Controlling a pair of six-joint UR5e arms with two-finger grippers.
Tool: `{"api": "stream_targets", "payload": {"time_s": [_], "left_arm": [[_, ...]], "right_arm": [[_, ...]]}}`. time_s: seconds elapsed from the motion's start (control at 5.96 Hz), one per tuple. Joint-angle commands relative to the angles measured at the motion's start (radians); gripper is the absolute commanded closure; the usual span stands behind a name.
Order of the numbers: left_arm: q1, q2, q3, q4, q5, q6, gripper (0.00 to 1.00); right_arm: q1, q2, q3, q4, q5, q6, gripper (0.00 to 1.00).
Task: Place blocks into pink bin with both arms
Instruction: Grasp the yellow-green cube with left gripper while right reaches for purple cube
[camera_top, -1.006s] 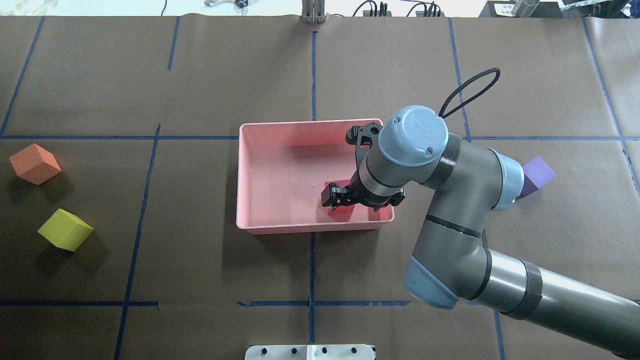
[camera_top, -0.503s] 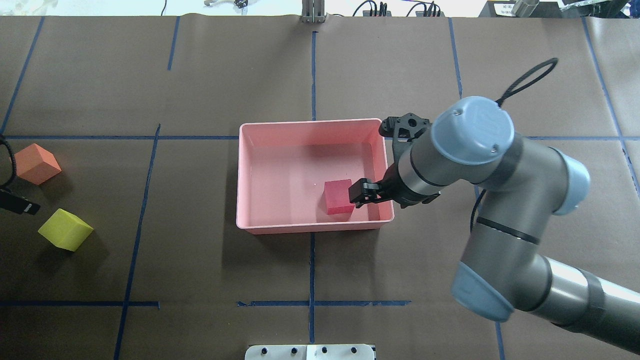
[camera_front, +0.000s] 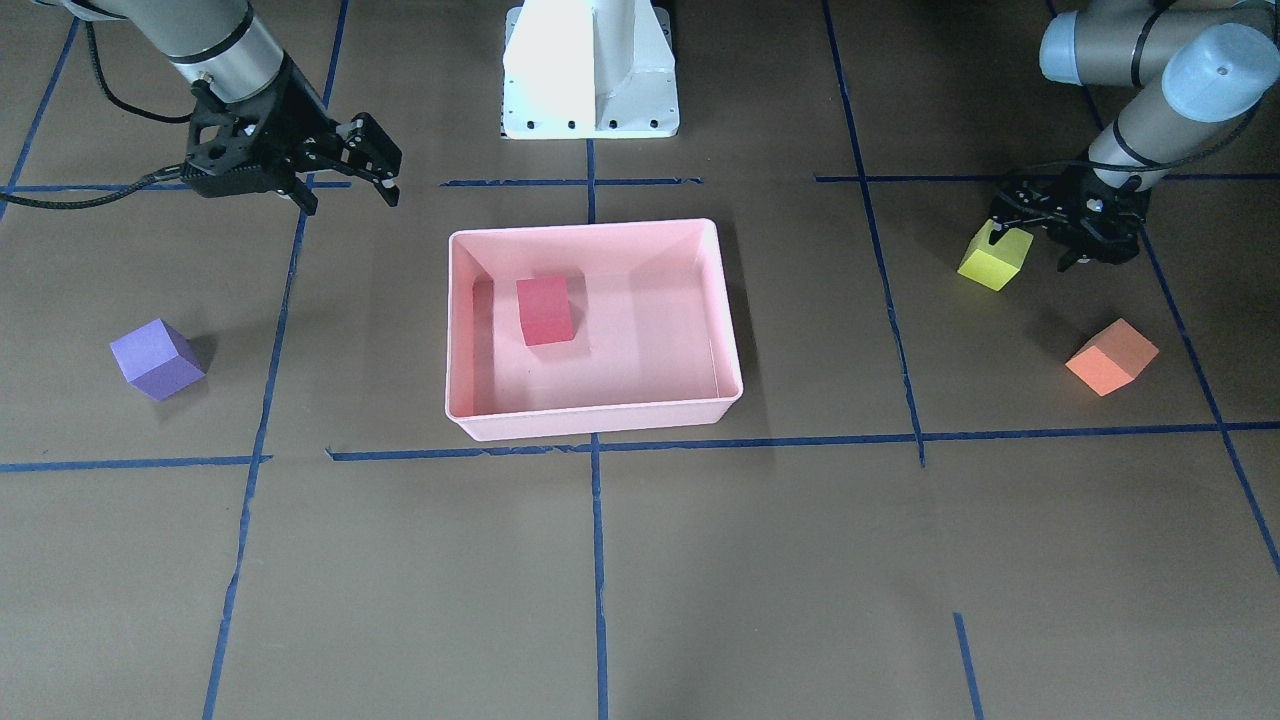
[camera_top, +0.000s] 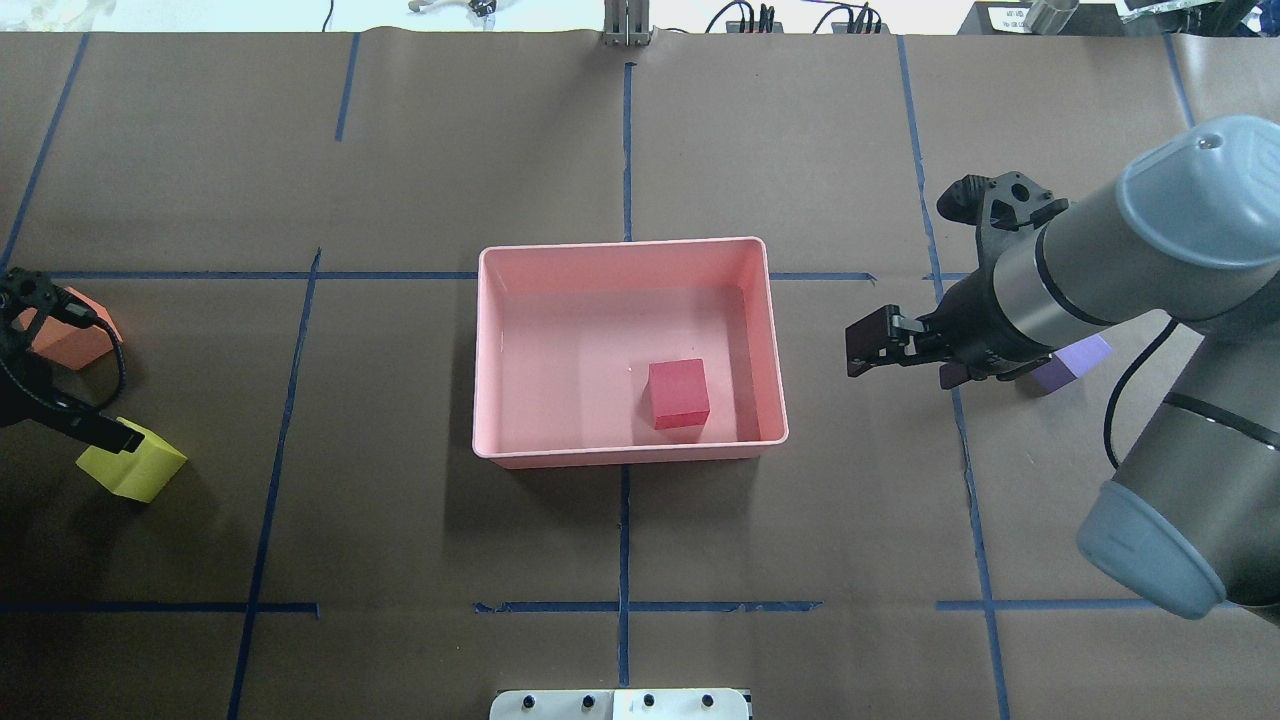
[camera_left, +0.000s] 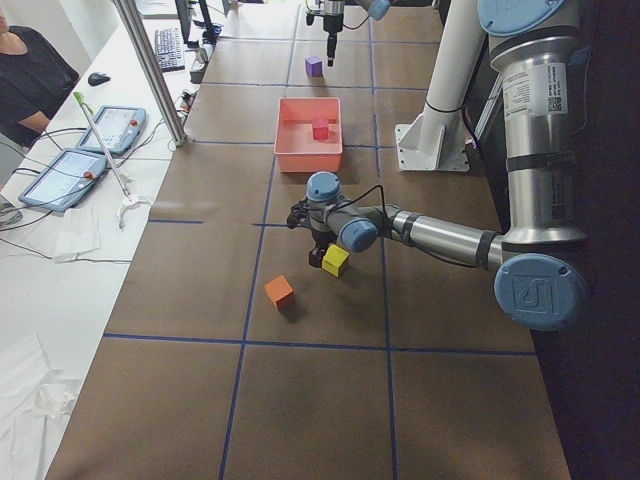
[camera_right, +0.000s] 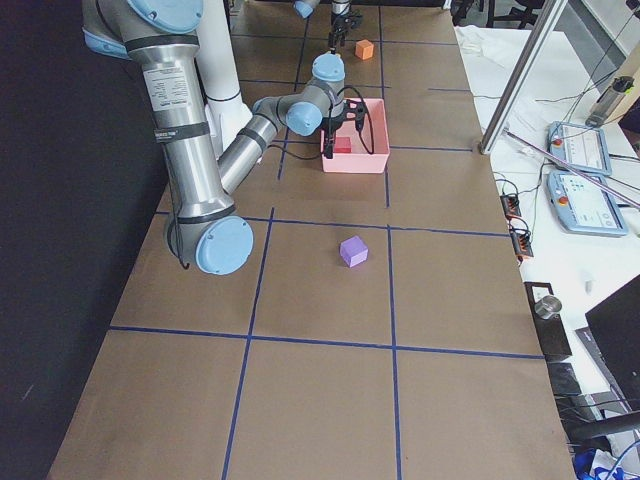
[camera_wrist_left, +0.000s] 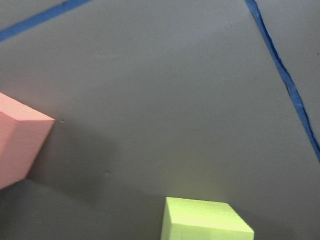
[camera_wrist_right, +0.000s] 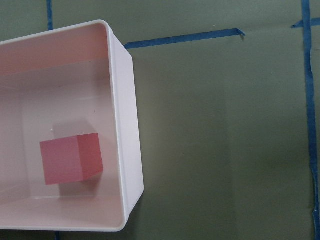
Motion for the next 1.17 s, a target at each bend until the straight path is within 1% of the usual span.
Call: {"api": "stream_targets", "payload": {"time_s": [0.0,0.17,0.67,0.84,1.01], "left_arm": [[0.028,-0.001,0.002,-0.001,0.004,-0.016,0.00],[0.048,0.001,0.006,-0.001,0.007,-0.013,0.00],[0.074,-0.014,0.063,-0.002,0.005,-0.012,0.00],[0.075,-0.037,0.083,-0.002,0.005,-0.012,0.13],[0.075,-0.036,0.085,-0.004,0.004,-0.031,0.42]], "right_arm": [[0.013,-0.013,0.004,0.000,0.012,-0.001,0.00],[0.012,-0.013,0.004,0.000,0.010,-0.001,0.00],[0.030,-0.037,0.005,0.000,0.001,-0.001,0.00],[0.047,-0.052,0.008,0.002,0.002,-0.002,0.00],[0.068,-0.097,0.014,0.007,0.007,-0.058,0.00]]}}
